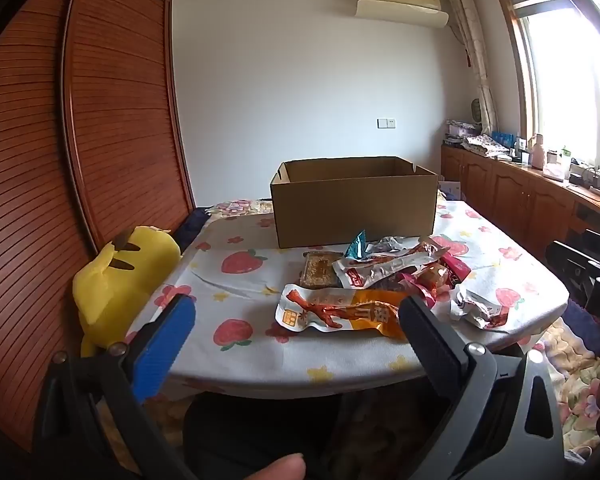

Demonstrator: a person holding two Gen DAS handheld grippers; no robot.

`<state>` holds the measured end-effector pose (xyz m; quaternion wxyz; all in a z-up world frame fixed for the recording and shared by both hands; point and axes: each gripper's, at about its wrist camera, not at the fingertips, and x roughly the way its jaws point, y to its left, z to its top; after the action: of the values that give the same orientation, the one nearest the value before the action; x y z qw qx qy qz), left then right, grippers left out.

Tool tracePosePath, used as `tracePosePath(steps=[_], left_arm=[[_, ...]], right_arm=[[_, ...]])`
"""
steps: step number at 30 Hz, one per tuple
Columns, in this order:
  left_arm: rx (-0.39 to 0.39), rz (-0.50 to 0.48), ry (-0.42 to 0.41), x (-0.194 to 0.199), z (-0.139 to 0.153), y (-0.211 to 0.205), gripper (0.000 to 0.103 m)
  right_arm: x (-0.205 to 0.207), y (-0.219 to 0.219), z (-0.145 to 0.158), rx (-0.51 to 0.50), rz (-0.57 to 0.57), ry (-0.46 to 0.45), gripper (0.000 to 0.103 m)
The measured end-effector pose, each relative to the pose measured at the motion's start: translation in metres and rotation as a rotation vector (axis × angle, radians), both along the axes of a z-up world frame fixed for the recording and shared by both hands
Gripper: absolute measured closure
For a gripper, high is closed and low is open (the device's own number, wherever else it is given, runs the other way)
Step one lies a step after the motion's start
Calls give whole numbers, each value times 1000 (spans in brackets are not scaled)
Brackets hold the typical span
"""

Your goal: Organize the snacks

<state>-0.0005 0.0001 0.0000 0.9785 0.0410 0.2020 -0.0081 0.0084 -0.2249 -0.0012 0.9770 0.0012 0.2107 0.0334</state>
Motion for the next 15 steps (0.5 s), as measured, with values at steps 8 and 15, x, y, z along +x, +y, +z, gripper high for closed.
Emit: tracePosePath(steps=[8,15], left_arm=[[-6,-1,2,1,1,3,1],[-2,0,0,-1,5,3,1]], right_arm=[[-1,0,0,0,-1,1,0],[-1,0,1,0,0,-1,0]])
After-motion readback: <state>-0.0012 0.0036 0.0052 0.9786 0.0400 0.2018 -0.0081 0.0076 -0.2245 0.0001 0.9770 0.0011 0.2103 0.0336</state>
